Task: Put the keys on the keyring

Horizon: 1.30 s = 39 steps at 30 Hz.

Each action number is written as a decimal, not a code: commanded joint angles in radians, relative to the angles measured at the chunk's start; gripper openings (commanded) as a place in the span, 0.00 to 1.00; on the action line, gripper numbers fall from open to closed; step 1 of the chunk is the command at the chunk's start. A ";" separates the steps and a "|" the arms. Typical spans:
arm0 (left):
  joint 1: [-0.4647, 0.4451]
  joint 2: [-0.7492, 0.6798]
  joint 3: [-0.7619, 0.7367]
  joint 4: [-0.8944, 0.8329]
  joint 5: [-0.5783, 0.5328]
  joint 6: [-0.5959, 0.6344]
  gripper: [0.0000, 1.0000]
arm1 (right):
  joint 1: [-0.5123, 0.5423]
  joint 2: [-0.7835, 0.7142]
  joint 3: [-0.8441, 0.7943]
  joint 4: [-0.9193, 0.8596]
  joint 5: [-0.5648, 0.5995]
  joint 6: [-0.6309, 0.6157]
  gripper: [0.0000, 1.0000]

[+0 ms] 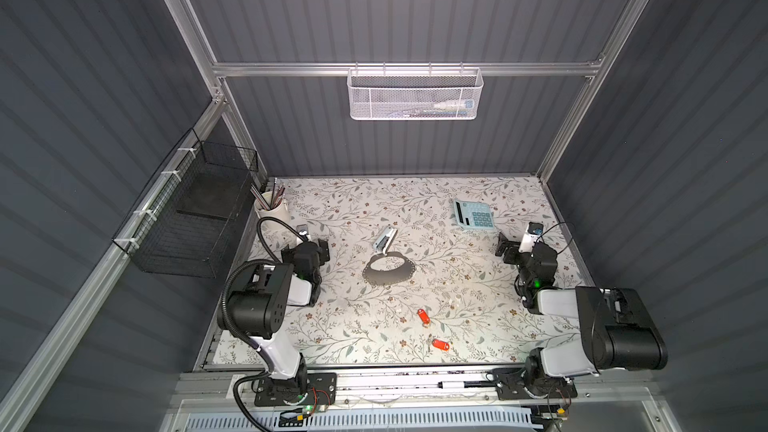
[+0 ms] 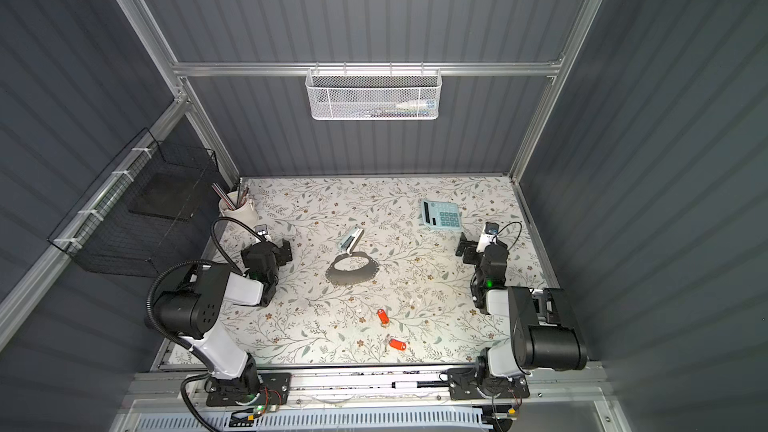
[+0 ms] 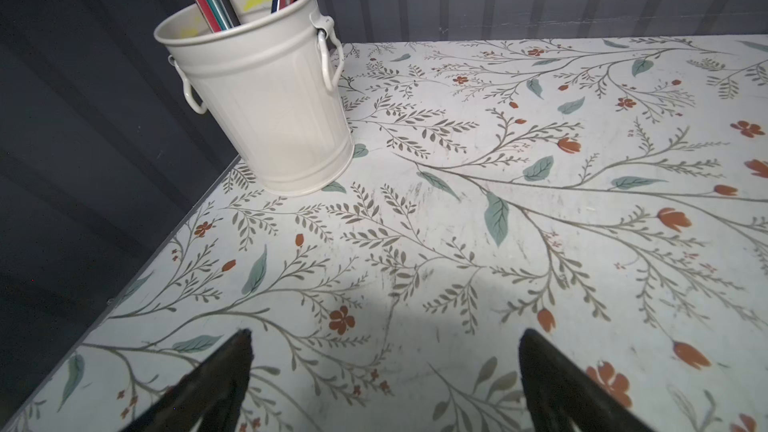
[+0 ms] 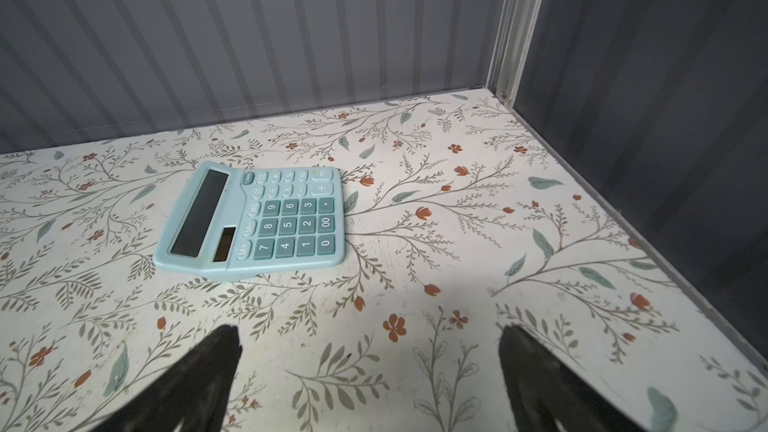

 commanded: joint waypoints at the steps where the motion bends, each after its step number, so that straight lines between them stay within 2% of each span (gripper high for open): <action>1: 0.000 -0.002 0.001 0.006 0.009 -0.014 1.00 | -0.008 -0.008 0.013 -0.006 -0.035 -0.012 0.99; 39: -0.004 -0.015 -0.013 0.033 -0.003 -0.002 1.00 | -0.023 -0.008 0.012 -0.003 -0.040 0.003 0.99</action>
